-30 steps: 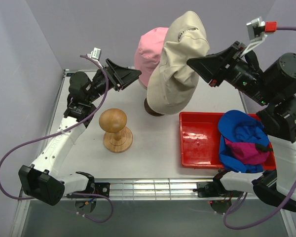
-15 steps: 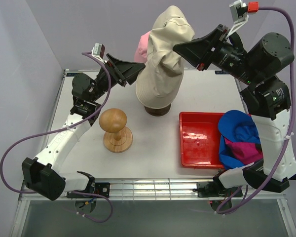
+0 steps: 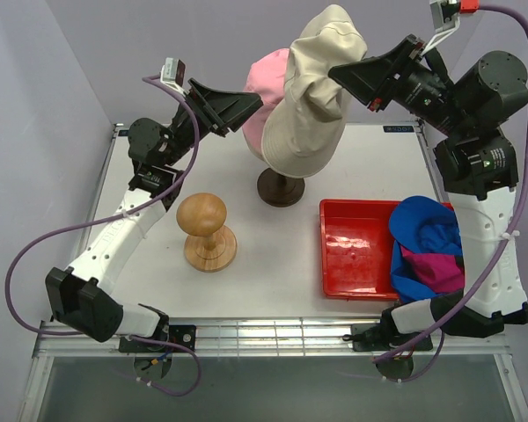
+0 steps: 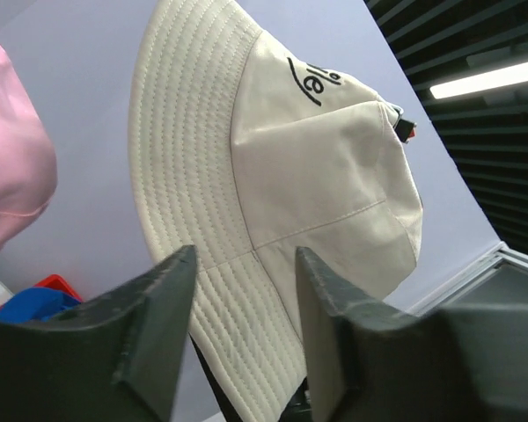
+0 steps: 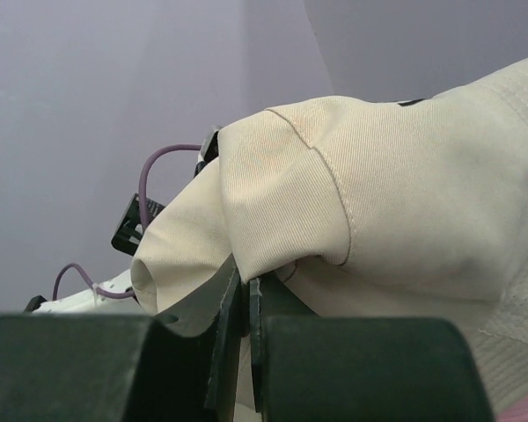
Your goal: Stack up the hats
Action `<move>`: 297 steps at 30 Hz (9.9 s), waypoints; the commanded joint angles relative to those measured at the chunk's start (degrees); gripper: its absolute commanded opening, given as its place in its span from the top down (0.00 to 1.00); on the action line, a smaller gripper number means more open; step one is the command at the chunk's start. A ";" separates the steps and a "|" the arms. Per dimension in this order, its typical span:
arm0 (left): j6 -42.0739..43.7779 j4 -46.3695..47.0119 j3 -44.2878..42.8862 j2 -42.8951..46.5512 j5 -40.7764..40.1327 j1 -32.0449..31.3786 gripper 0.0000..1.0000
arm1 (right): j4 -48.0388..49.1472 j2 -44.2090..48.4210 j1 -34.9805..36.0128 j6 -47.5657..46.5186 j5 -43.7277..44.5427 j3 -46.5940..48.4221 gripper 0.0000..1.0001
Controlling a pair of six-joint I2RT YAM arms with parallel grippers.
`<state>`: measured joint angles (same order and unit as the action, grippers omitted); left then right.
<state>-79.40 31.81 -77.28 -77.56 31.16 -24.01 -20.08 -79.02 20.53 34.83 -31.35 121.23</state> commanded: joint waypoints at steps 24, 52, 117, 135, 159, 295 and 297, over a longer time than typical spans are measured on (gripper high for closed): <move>-3.31 1.67 -4.19 -3.65 1.27 -2.97 0.21 | 16.38 -0.96 -6.12 11.14 -9.16 -0.64 0.92; -7.27 5.45 -12.72 -10.94 4.26 -3.85 0.63 | 9.53 -1.66 -8.40 4.64 -5.47 -1.00 0.92; -2.25 14.24 2.92 -15.60 -4.70 13.46 1.00 | 5.66 -15.99 -0.67 -2.57 14.04 -1.52 0.51; -3.48 11.87 5.47 -16.92 -5.23 14.17 1.00 | 11.62 -11.07 -9.98 3.49 4.11 -13.82 0.20; -3.31 8.18 4.06 -17.19 -5.41 14.25 1.00 | 42.93 -9.03 -17.02 22.39 -8.99 -34.49 0.04; 2.93 1.93 -4.36 -21.31 -1.99 16.01 0.35 | 40.21 -34.70 -14.21 31.09 -18.21 -21.48 0.92; 2.76 3.60 -8.05 -24.98 0.12 15.92 0.33 | 39.24 -35.41 -14.03 30.56 -18.65 -20.16 0.92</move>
<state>-77.36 31.86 -80.62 -99.02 27.77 -8.36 23.24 -112.12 6.02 68.75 -47.44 98.26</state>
